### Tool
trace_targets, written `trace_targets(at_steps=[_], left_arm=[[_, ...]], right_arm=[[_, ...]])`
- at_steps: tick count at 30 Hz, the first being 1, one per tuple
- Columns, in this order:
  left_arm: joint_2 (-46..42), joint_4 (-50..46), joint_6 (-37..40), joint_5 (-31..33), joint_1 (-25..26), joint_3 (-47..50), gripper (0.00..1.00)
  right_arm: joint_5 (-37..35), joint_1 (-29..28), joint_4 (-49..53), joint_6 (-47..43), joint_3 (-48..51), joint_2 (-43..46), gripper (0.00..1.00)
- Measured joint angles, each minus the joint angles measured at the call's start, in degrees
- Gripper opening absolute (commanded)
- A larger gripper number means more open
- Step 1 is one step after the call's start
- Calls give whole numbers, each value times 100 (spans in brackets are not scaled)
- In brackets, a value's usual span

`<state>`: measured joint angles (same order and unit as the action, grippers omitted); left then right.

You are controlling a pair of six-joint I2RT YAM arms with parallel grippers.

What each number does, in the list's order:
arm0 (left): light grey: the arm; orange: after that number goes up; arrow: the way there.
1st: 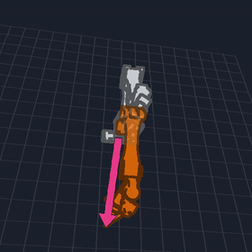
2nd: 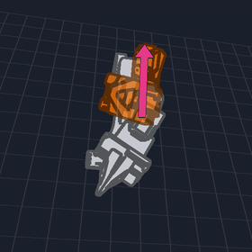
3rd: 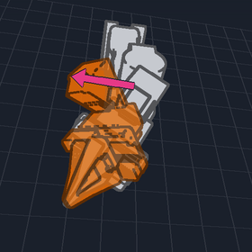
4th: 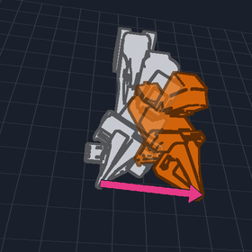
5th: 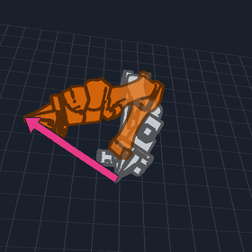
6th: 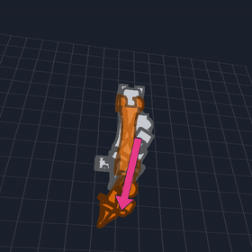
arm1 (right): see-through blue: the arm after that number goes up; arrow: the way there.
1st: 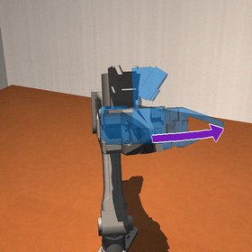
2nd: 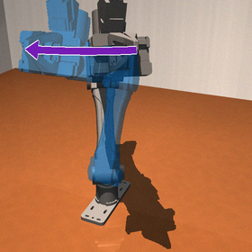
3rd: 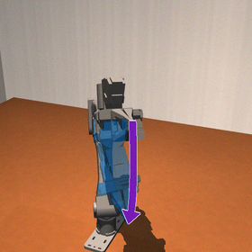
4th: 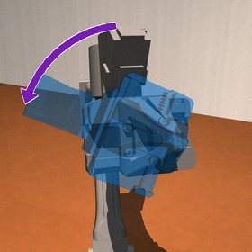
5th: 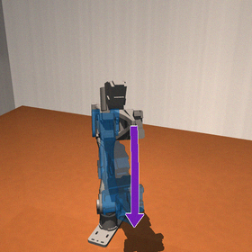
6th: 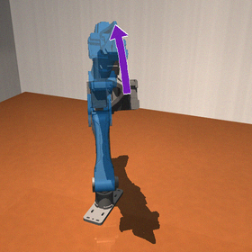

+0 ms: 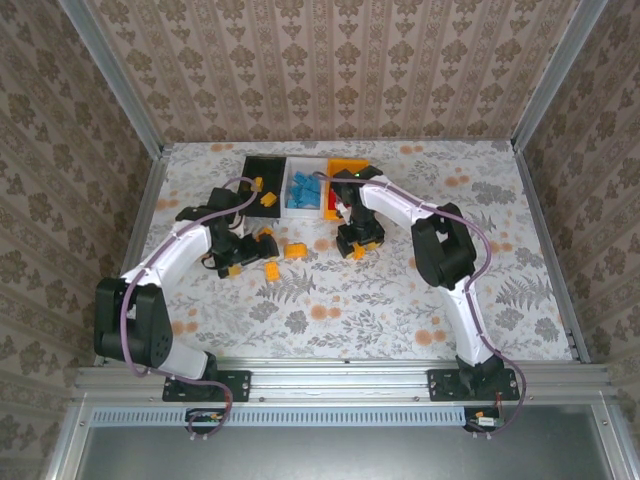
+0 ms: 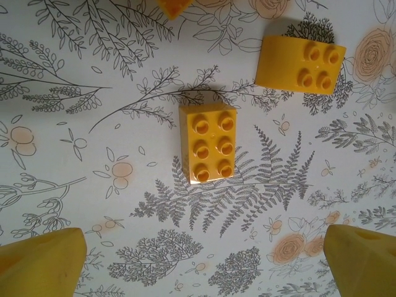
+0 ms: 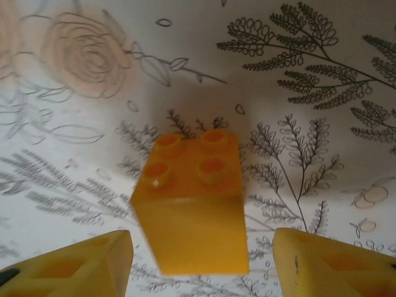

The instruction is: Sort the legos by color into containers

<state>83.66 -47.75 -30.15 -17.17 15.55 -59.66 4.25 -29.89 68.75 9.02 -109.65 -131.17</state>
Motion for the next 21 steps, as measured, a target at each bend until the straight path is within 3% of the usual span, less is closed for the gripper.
trace_targets(at_steps=[7,13,17,21], left_arm=[[-101,-50,61,7,-195,0,100],[-125,-76,109,2,-308,46,100],[-295,-90,129,-13,-422,170,100],[-619,-98,133,-20,-636,385,100]], right_arm=[[-109,0,-136,-33,-92,-177,32],[-7,-2,-190,0,-396,-177,27],[678,-4,-210,170,-713,-164,28],[1991,0,-708,999,-1102,-142,28]])
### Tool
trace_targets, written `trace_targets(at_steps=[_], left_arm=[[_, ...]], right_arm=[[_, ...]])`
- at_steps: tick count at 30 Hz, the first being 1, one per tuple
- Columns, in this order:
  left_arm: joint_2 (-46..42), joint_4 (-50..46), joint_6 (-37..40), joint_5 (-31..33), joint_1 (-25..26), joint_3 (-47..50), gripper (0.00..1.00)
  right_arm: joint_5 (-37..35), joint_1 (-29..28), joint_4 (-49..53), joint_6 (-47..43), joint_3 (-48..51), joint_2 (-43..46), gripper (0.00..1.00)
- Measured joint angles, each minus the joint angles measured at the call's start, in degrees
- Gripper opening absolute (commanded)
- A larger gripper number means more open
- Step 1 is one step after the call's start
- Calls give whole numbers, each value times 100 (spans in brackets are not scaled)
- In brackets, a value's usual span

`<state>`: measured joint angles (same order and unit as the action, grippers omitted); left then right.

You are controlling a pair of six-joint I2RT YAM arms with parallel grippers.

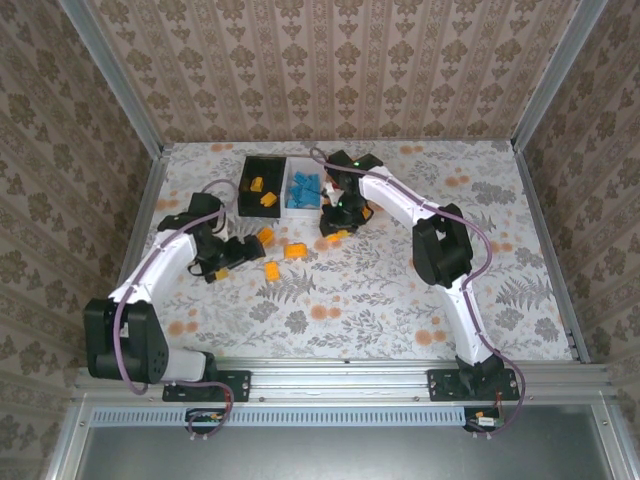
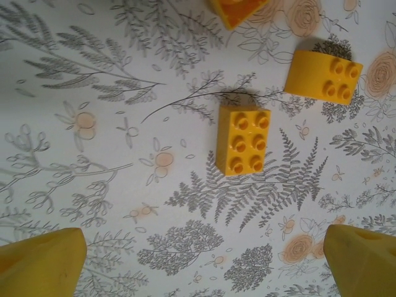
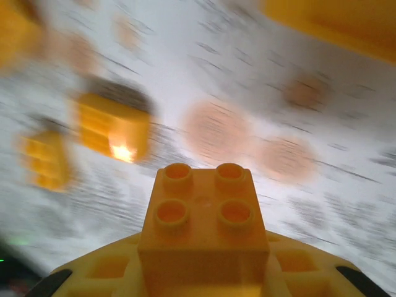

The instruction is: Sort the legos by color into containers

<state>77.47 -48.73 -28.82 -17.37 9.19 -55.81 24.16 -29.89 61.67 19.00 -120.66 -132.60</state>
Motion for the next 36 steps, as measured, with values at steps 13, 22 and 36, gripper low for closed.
trace_targets(at_steps=[13,22,36], left_arm=[[-234,-94,92,4,-149,186,100],[-267,-131,166,2,-149,251,100],[734,-13,208,101,114,15,94]], right_arm=[[1668,-11,-2382,3467,-3366,-1958,32],[1480,-11,-3451,4708,-3521,-2686,58],[1172,74,-3842,4863,-3668,-2638,64]])
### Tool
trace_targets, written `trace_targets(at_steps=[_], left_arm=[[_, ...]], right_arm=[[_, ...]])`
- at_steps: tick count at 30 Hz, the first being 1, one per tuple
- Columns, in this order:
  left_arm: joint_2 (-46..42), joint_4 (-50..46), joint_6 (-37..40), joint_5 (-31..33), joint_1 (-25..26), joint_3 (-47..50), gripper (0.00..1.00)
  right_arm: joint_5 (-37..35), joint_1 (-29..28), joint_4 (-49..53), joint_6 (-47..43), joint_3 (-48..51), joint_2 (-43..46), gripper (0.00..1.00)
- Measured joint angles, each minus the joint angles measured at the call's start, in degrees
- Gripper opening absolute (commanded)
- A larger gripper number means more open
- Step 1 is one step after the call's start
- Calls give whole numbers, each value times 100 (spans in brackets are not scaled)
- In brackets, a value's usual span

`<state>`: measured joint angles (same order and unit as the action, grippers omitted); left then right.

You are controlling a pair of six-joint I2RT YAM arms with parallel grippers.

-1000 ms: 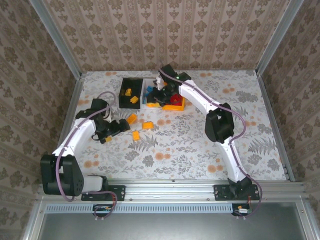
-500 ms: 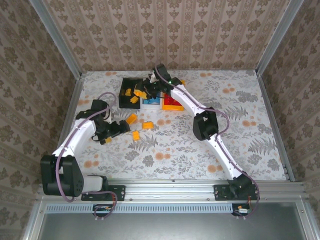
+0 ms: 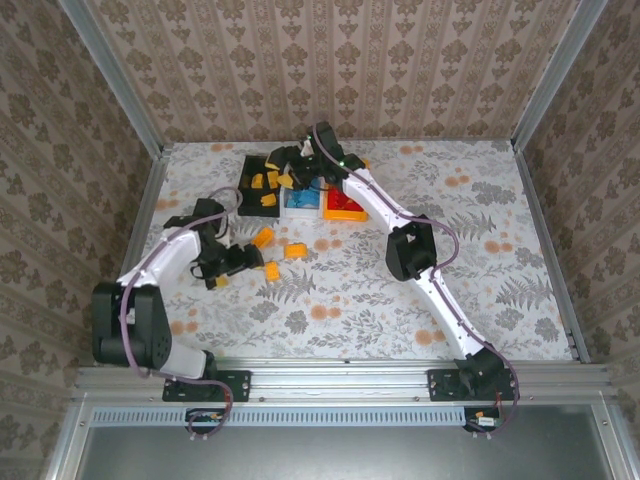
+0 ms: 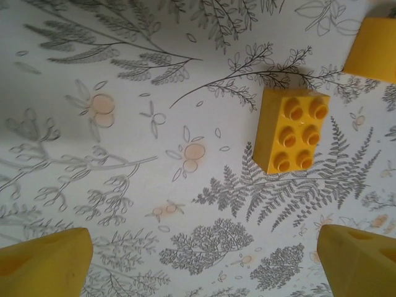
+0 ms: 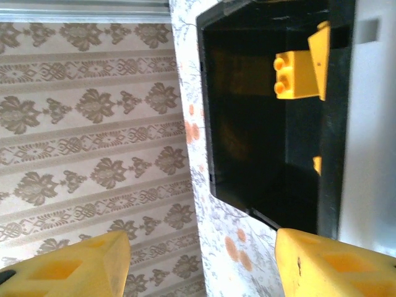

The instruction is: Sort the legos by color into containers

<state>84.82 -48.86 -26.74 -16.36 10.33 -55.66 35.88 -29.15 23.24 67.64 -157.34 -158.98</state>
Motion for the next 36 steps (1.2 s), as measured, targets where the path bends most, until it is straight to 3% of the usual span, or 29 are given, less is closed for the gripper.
trace_targets(at_steps=[4,7,15,22,32,36], left_arm=[[741,50,2,208,507,-511,92],[1139,87,0,321,791,-763,89],[1738,-48,4,691,1126,-1130,82],[2170,-63,2,813,1427,-1458,73],[2426,-140,7,892,1508,-1633,37],[2426,-173,22,892,1515,-1661,31]], right_arm=[[37,74,752,-695,592,623,64],[37,129,1180,-1320,1665,1633,63],[37,337,1099,-2166,4636,4221,61],[33,452,942,-2422,5866,4568,60],[35,533,868,-2562,6651,4920,60],[33,638,828,-2575,6824,5145,60]])
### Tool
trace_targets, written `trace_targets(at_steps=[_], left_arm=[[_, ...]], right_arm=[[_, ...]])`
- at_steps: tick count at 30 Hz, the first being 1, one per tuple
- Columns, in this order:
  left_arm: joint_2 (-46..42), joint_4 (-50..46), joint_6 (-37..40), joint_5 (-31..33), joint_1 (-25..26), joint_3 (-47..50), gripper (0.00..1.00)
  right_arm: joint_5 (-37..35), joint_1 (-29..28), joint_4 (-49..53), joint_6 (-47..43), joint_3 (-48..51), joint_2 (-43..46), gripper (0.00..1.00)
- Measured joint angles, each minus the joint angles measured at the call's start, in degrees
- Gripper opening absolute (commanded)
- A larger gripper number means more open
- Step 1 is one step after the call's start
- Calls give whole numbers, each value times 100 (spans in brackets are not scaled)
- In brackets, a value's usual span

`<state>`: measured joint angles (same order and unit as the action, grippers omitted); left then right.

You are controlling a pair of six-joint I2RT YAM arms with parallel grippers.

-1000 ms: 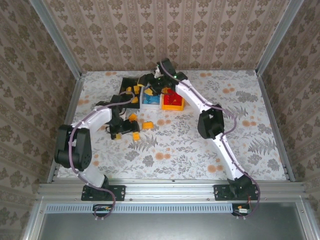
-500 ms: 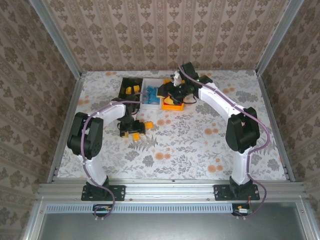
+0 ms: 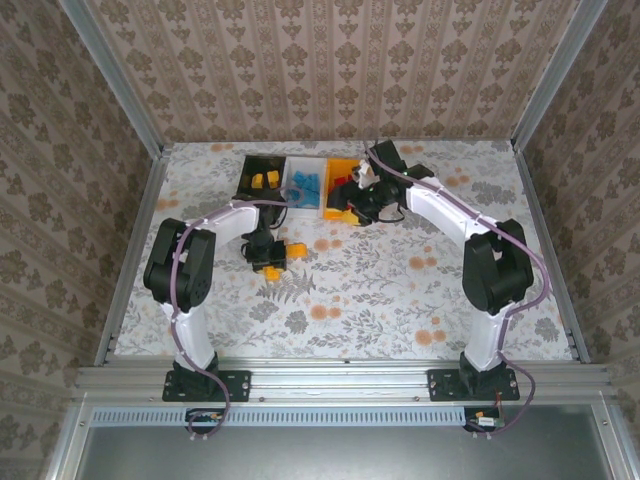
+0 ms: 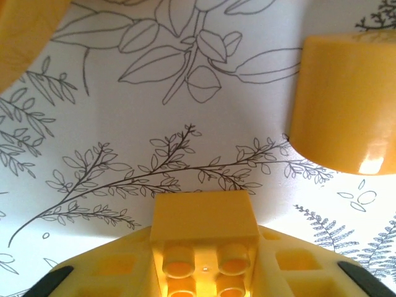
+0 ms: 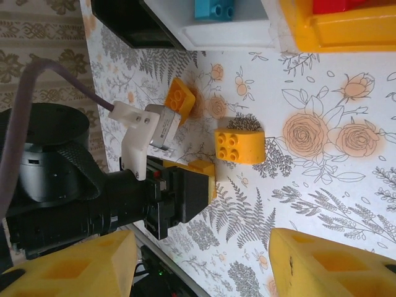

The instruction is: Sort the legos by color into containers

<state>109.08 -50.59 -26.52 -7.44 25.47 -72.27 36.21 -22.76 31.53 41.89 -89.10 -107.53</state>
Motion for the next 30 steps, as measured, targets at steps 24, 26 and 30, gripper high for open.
trace_targets(at_steps=[24,26,30], left_arm=[[-852,-295,-26,-1134,-1032,-1187,28],[-802,-369,-24,-1213,-1117,-1510,28],[-514,-455,-24,-1296,-1252,-2260,28]], right_arm=[[-308,162,133,-704,1040,763,63],[-376,162,201,-796,1176,852,63],[-551,164,378,-1010,1351,1014,63]])
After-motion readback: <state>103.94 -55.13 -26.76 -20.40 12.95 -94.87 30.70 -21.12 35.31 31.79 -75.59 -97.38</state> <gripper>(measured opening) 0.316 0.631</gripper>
